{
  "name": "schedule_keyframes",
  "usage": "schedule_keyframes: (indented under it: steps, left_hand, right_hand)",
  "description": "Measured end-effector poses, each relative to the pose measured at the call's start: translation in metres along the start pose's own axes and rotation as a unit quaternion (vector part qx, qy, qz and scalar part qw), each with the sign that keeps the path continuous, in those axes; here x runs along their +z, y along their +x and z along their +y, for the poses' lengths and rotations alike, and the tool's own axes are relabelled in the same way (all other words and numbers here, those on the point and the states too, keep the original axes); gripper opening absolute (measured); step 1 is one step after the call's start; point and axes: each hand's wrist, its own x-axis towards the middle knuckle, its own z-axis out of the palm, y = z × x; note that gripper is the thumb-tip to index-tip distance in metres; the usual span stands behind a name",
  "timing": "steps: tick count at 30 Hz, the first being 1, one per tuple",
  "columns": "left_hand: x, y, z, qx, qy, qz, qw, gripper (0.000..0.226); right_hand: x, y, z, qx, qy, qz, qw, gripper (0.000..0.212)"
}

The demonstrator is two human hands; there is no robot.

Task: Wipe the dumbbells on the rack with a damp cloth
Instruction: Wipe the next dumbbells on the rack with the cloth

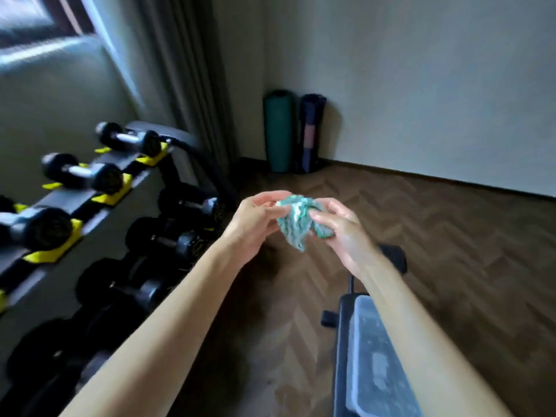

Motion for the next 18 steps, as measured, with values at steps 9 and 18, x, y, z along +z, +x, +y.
schedule_keyframes:
  steps: [9,18]
  left_hand:
    - [-0.235,-0.233,0.047,0.116,0.194,0.348,0.91,0.04]
    - [-0.398,-0.531,0.015,0.053,0.275,0.67,0.687,0.014]
  right_hand:
    - [0.294,-0.07,0.003,-0.096,-0.147,-0.28,0.944,0.007]
    - [0.58,-0.244,0.064,-0.213,-0.264,-0.536,0.773,0.016]
